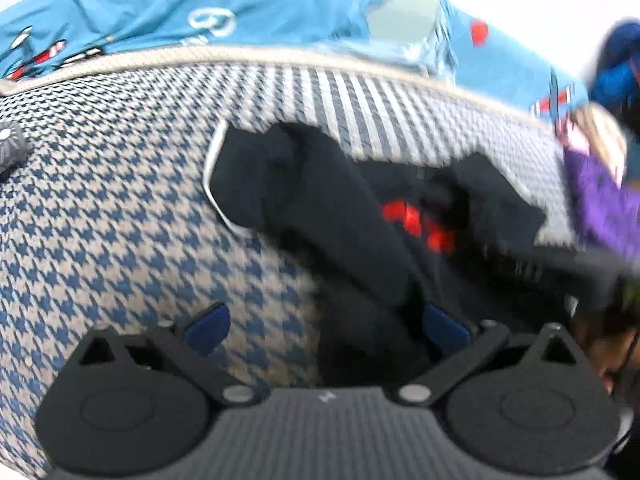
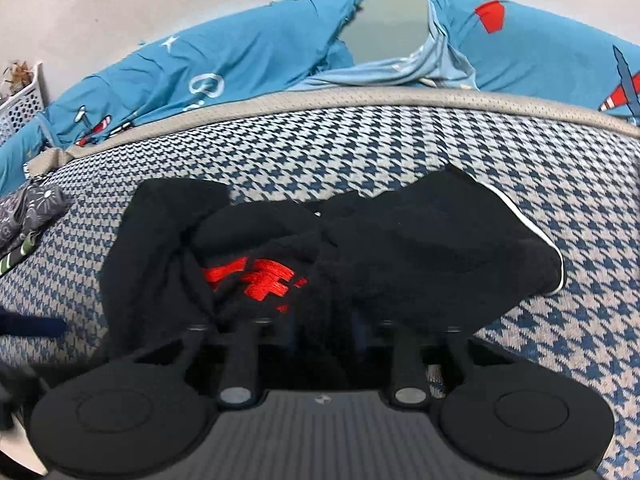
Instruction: Fold clothes
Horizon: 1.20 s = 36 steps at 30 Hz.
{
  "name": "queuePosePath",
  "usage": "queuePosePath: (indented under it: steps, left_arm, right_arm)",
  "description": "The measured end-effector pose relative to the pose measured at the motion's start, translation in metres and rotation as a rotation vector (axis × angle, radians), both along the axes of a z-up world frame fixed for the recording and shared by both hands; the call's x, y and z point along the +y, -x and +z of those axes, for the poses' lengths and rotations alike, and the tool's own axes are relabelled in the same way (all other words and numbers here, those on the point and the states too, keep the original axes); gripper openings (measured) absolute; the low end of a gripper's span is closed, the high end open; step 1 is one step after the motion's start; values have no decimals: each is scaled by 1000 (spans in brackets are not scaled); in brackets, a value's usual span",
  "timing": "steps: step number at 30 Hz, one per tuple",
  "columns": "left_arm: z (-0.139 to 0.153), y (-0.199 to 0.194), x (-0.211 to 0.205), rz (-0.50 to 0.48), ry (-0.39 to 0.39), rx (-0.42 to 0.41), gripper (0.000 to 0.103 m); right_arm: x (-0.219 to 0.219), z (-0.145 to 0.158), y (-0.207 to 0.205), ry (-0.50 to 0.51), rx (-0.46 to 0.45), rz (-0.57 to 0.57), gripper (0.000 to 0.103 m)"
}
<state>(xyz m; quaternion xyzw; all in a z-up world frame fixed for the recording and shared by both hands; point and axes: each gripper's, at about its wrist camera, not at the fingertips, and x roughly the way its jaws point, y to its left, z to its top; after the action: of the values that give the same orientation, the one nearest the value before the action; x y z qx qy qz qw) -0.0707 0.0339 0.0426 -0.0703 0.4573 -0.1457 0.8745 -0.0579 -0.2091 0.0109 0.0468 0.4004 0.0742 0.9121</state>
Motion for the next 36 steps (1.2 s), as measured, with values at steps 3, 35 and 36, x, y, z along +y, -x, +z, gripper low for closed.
queuePosePath:
  steps: [3, 35, 36]
  left_arm:
    - [6, -9, 9, 72, 58, -36, 103]
    - [-43, -47, -64, 122, -64, 44, 103]
    - [-46, -48, -62, 130, -54, 62, 103]
  right_arm:
    - [-4, 4, 7, -6, -30, -20, 9]
    - [-89, 29, 61, -108, -147, -200, 20]
    - [-84, 29, 59, -101, -157, -182, 27]
